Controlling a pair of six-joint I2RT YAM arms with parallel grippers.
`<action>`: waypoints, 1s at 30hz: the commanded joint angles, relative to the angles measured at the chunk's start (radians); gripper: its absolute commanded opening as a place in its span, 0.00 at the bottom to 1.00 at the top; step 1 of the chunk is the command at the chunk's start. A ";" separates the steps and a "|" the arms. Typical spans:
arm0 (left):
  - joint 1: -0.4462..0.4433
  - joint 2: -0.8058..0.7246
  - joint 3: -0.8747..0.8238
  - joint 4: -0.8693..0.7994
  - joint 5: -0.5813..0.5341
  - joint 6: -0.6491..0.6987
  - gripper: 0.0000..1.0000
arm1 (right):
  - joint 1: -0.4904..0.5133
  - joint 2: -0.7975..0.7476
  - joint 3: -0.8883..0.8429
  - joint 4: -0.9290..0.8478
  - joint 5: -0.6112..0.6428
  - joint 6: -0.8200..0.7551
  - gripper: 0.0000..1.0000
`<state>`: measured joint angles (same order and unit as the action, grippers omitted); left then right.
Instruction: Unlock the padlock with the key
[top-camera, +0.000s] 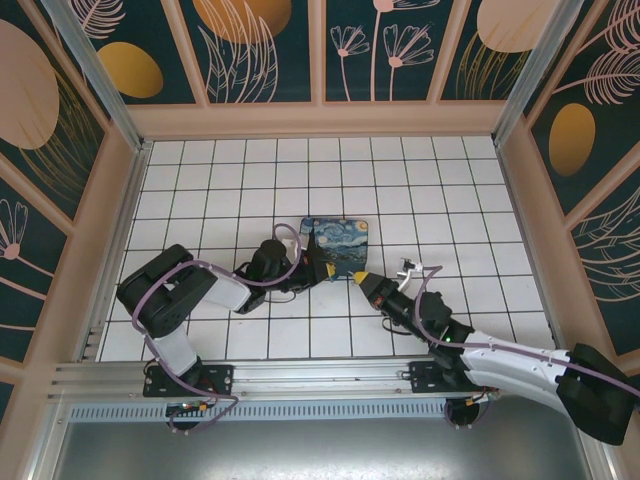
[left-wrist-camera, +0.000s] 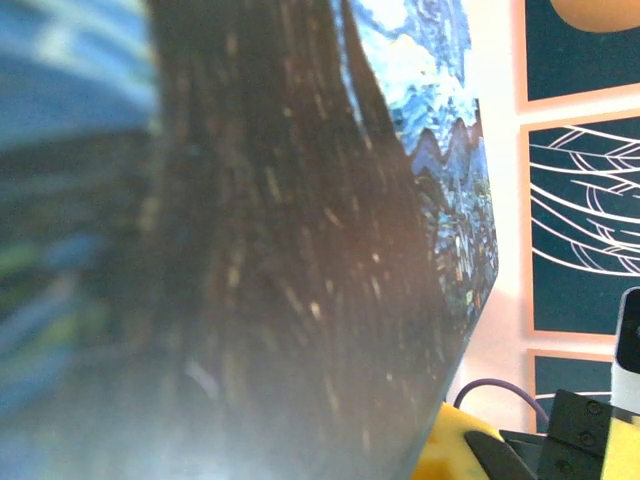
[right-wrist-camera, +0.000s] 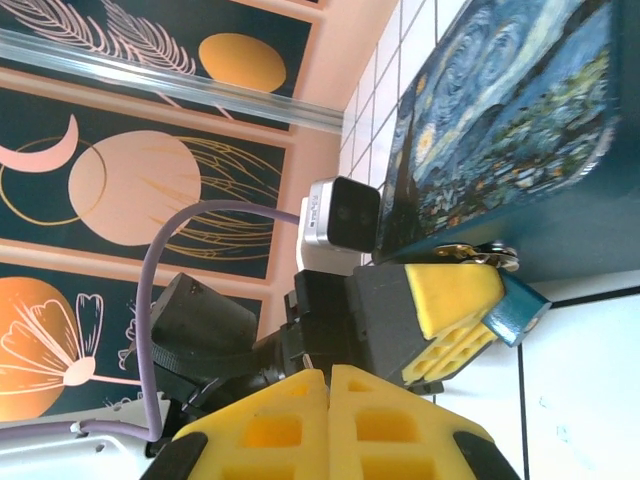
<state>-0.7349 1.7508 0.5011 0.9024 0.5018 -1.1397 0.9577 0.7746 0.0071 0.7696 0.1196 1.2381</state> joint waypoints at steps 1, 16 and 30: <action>0.008 -0.025 -0.014 0.098 0.033 -0.059 0.00 | 0.013 0.025 -0.103 -0.016 0.013 0.026 0.00; 0.061 -0.067 -0.015 0.090 -0.002 -0.061 0.00 | 0.001 0.459 0.066 0.218 -0.076 -0.022 0.00; 0.118 -0.086 -0.044 0.109 0.014 -0.069 0.00 | -0.036 0.681 0.119 0.414 -0.193 0.000 0.00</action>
<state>-0.6273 1.6997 0.4667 0.9470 0.5087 -1.2026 0.9234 1.4303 0.1116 1.0801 -0.0414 1.2335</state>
